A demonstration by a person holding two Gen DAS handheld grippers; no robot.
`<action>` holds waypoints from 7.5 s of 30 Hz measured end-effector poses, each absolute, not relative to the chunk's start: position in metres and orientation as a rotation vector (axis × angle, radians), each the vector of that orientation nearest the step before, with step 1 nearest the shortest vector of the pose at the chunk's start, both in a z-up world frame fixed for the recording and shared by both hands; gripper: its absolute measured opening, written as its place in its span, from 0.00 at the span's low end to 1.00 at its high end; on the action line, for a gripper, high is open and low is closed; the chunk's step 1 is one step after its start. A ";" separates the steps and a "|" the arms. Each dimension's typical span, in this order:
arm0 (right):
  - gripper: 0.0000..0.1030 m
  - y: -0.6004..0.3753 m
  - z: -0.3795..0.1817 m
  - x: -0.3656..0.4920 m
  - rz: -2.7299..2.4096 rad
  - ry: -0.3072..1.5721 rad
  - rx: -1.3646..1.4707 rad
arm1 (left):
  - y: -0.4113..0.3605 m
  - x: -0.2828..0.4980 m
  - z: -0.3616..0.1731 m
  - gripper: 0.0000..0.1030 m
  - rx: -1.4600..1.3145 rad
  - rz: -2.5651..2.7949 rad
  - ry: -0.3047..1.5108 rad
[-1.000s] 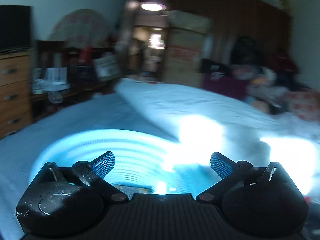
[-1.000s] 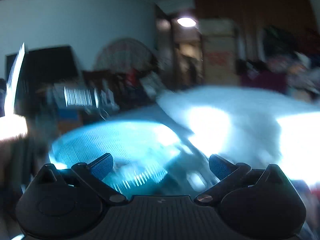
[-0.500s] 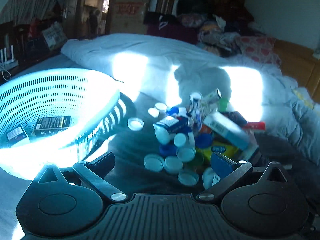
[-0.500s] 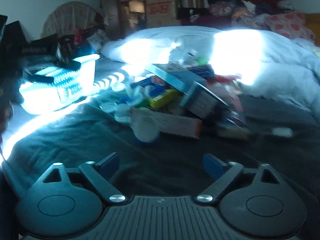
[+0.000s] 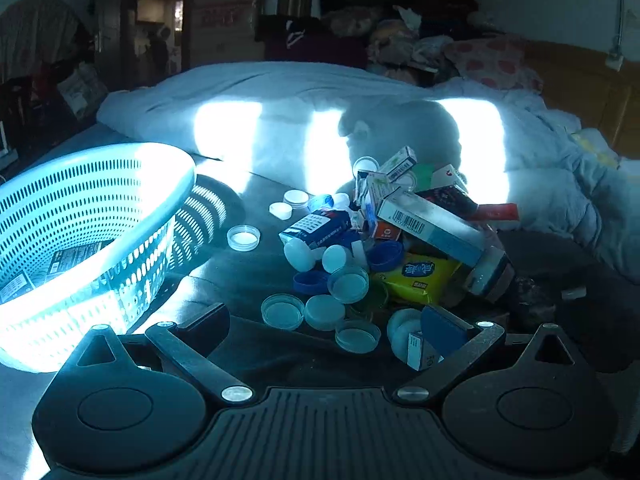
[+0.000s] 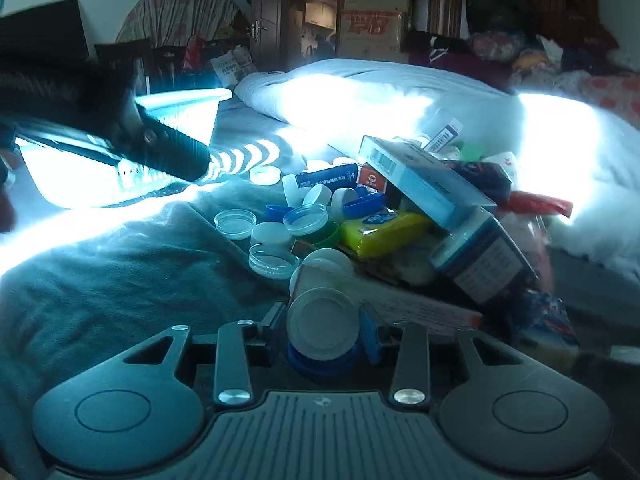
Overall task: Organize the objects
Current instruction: 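Grasp a white cap with the right tool while the left tool grasps a slim white box, then carry the white cap and slim white box over the basket, then open both tools to drop the cap and box into the basket, then move both open tools back over the pile of items, then grasp a dark blue cap with the right tool while the left tool grasps a clear cap, then carry the blue cap and clear cap over the basket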
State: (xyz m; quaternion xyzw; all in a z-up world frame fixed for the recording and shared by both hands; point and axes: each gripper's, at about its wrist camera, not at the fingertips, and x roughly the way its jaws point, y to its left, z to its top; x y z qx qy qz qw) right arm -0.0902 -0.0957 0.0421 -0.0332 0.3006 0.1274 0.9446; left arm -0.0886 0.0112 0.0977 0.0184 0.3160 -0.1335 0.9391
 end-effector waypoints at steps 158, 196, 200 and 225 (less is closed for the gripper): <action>0.41 -0.113 0.024 -0.141 0.230 0.707 -0.063 | -0.004 -0.103 0.060 0.88 0.072 -0.356 0.626; 0.41 -0.160 0.027 -0.160 0.112 0.628 0.078 | -0.062 -0.105 0.013 0.39 0.143 -0.404 0.650; 0.41 -0.158 0.038 -0.158 0.121 0.605 0.070 | -0.050 -0.103 0.040 0.39 0.135 -0.360 0.598; 0.41 0.067 0.240 0.032 0.628 0.478 -0.016 | 0.215 -0.028 0.198 0.39 -0.095 0.298 0.509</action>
